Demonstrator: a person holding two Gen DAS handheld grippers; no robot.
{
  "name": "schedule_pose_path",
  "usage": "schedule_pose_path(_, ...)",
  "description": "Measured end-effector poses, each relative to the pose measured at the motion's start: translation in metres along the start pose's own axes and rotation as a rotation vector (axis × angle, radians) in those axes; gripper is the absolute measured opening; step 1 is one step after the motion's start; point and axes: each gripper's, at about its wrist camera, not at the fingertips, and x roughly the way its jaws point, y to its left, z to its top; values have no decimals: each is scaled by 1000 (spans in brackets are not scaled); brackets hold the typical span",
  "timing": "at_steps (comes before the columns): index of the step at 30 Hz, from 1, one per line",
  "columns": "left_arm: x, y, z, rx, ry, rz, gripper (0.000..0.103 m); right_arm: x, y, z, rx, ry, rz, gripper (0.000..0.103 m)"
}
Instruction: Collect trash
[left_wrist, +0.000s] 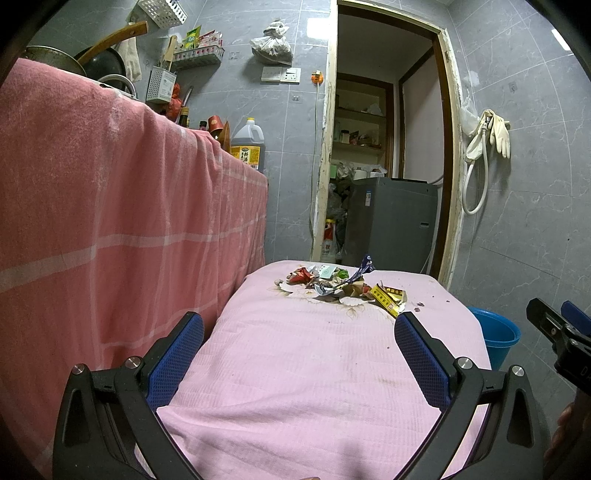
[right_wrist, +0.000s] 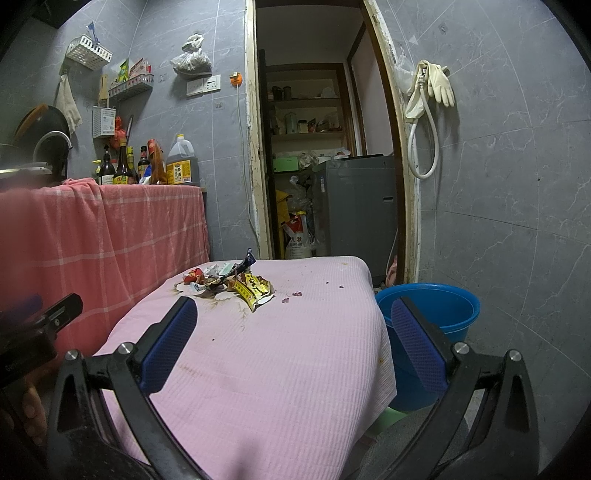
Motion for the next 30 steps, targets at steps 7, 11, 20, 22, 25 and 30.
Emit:
schedule_pose_path(7, 0, 0, 0, 1, 0, 0, 101, 1, 1, 0, 0, 0, 0, 103)
schedule_pose_path(11, 0, 0, 0, 1, -1, 0, 101, 1, 1, 0, 0, 0, 0, 103)
schedule_pose_path(20, 0, 0, 0, 1, -1, 1, 101, 1, 1, 0, 0, 2, 0, 103)
schedule_pose_path(22, 0, 0, 0, 0, -2, 1, 101, 1, 1, 0, 0, 1, -1, 103)
schedule_pose_path(25, 1, 0, 0, 0, 0, 5, 101, 2, 0, 0, 3, 4, 2, 103)
schedule_pose_path(30, 11, 1, 7, 6, 5, 8, 101, 3, 8, 13, -16, -15, 18, 103)
